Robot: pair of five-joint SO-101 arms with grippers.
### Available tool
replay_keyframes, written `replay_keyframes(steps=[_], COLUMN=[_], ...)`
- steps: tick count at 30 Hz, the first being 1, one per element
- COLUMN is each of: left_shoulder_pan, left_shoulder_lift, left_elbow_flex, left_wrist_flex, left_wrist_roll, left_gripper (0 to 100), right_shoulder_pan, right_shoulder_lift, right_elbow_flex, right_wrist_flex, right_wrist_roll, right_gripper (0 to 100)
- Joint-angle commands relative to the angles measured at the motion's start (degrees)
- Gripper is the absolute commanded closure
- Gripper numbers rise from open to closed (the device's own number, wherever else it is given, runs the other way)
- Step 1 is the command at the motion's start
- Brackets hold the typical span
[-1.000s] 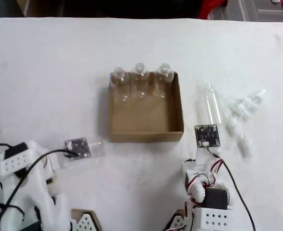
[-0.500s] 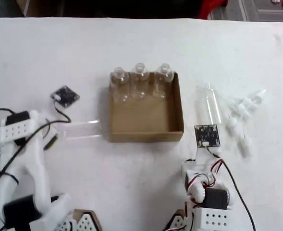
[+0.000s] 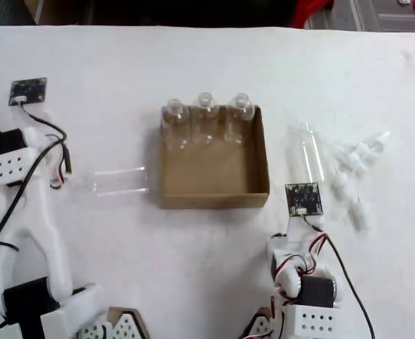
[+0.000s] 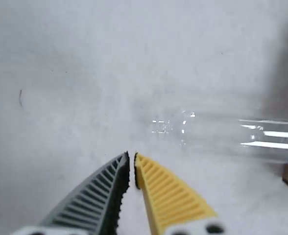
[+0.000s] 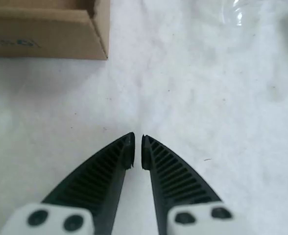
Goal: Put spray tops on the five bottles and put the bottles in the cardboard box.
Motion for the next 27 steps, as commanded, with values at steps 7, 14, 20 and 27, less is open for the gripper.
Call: replay_keyframes(steps=[7, 14, 20, 27], left_shoulder_pan=[3.47, 3.47, 3.82, 2.51], left_shoulder_lift=[-0.92, -0.4, -0.92, -0.4], left_elbow_flex=[-3.16, -2.73, -3.16, -1.49], left_wrist_flex=[5.89, 4.04, 8.35, 8.09], left_wrist_roll=[11.16, 20.04, 39.47, 51.6], left_gripper=[98, 98, 98, 92], right_shoulder_pan=[0.48, 0.48, 0.48, 0.48], right_shoulder_lift=[-0.31, -0.31, -0.31, -0.31], right_elbow_flex=[0.53, 0.53, 0.53, 0.53], right_wrist_flex=[0.31, 0.31, 0.31, 0.31], right_wrist_roll=[-0.26, -0.26, -0.26, -0.26], right_gripper=[98.2, 98.2, 98.2, 98.2])
